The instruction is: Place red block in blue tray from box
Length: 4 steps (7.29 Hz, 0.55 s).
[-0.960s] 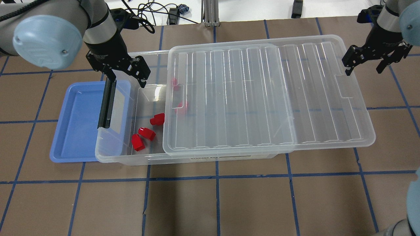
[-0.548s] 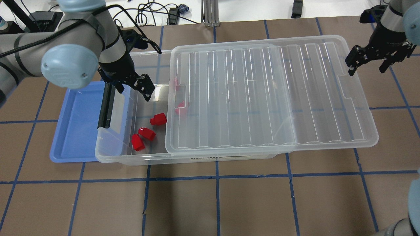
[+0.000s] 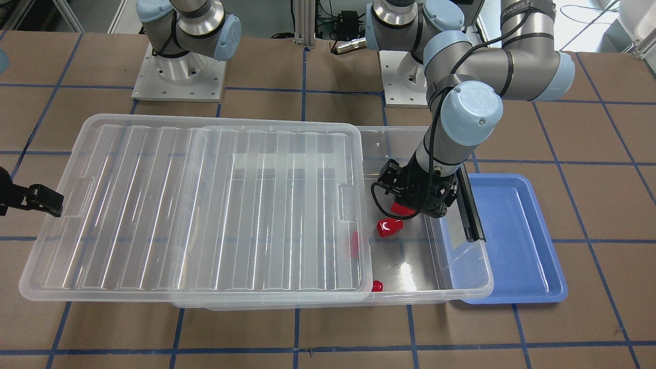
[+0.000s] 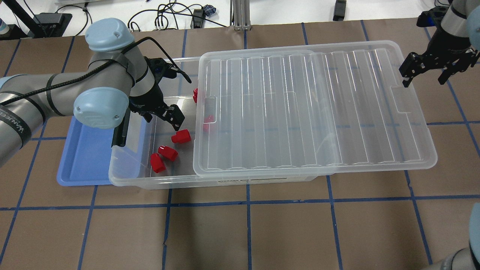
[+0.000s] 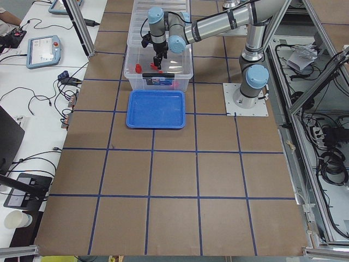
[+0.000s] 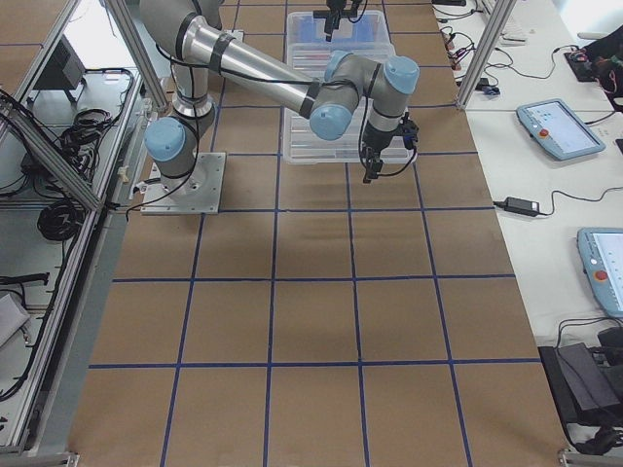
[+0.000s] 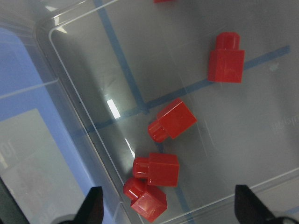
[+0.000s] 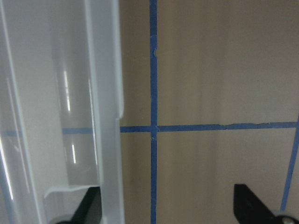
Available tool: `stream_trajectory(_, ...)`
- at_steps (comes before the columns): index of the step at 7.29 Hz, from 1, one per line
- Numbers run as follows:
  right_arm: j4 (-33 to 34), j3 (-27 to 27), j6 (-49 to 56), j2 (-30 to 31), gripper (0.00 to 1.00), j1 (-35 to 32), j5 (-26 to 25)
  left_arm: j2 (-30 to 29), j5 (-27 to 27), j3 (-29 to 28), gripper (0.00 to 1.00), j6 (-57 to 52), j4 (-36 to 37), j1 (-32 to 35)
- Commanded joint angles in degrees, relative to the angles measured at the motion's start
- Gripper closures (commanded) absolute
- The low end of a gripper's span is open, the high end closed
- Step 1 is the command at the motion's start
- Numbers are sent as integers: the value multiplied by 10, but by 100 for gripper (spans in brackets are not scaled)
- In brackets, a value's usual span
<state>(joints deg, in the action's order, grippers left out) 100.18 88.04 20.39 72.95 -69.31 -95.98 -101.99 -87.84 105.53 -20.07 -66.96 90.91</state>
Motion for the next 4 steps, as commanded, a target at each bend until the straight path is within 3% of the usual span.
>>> stream_trajectory(1,0,-1,0,0,0,1,0,-24,14,45,0,-1,79,0)
stream_trajectory(4,0,-1,0,3,0,1,0,-53,10,50,0,-7,123,0)
